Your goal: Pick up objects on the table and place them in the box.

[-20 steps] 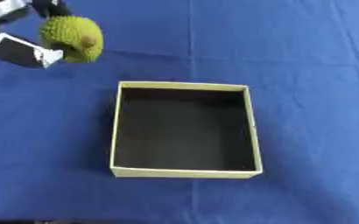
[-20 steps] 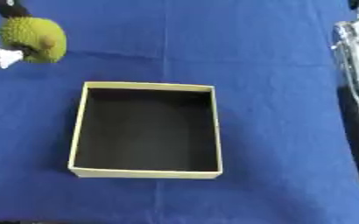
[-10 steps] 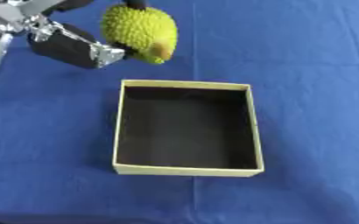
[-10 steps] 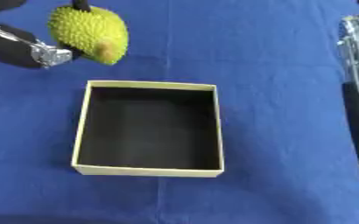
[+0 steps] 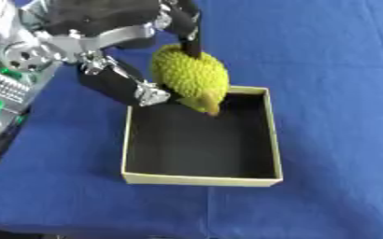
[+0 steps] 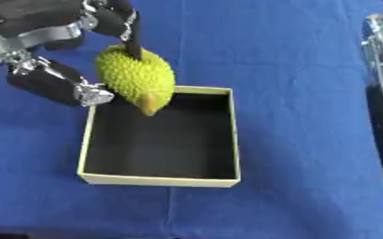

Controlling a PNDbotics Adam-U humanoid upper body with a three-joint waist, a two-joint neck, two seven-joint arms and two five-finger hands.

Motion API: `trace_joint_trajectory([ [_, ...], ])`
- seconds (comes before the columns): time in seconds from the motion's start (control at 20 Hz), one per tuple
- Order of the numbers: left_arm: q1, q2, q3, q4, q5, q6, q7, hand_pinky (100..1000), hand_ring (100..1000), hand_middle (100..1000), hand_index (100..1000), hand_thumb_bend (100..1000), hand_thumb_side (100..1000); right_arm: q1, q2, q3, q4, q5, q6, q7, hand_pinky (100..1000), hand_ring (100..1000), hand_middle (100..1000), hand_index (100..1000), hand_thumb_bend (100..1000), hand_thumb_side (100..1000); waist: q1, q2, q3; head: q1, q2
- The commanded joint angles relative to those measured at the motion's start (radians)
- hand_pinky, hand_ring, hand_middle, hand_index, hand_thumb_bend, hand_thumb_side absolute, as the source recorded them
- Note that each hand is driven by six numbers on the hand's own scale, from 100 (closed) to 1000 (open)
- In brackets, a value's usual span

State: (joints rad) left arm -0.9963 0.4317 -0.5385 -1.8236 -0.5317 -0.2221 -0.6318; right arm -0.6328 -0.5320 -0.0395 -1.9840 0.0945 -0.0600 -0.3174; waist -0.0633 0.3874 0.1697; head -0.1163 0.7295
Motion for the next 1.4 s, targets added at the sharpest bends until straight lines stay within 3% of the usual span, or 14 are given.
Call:
trace_joint_trajectory([
  [0.05,-0.007,-0.024,-0.015,-0.003,-0.023,-0.025,-0.029,622,595,499,579,316,100,-0.009,-0.028,-0.01,-0.016,0.004,0.005,-0.002,734,649,627,747,389,706,0.004,-0.023,0.0,-0.005,0.009],
  [0.55,0.034,-0.064,-0.084,0.086,-0.154,-0.145,-0.057,636,586,534,628,419,100,-0.01,-0.028,-0.008,-0.016,0.003,0.004,-0.001,733,648,626,746,390,706,0.005,-0.024,-0.002,-0.015,0.007],
  [0.7,0.046,-0.069,-0.086,0.118,-0.183,-0.169,-0.066,705,673,624,714,480,100,-0.009,-0.028,-0.009,-0.016,0.003,0.004,-0.001,733,648,626,746,390,706,0.004,-0.024,-0.002,-0.015,0.007],
  [0.9,0.055,-0.069,-0.085,0.138,-0.208,-0.2,-0.097,845,842,823,848,595,100,-0.007,-0.028,-0.009,-0.016,0.003,0.003,-0.002,732,648,626,746,391,706,0.003,-0.023,-0.002,-0.016,0.007],
  [1.0,0.059,-0.067,-0.081,0.136,-0.211,-0.217,-0.115,886,879,879,876,643,200,-0.006,-0.028,-0.01,-0.016,0.003,0.003,-0.003,732,647,625,746,392,705,0.002,-0.023,-0.002,-0.017,0.008],
  [1.1,0.064,-0.066,-0.069,0.127,-0.206,-0.224,-0.121,892,883,885,884,655,256,-0.005,-0.028,-0.011,-0.016,0.003,0.003,-0.004,732,647,625,746,392,705,0.001,-0.024,-0.002,-0.017,0.008],
  [1.3,0.065,-0.056,-0.021,0.069,-0.173,-0.209,-0.09,892,880,883,885,648,266,-0.002,-0.029,-0.013,-0.016,0.004,0.003,-0.007,732,647,625,746,392,705,0.001,-0.027,0.001,-0.02,0.008],
  [1.4,0.063,-0.049,0.012,0.027,-0.148,-0.188,-0.065,860,847,839,855,561,158,-0.001,-0.03,-0.014,-0.016,0.004,0.003,-0.009,732,647,625,746,392,705,0.0,-0.028,0.004,-0.022,0.007],
])
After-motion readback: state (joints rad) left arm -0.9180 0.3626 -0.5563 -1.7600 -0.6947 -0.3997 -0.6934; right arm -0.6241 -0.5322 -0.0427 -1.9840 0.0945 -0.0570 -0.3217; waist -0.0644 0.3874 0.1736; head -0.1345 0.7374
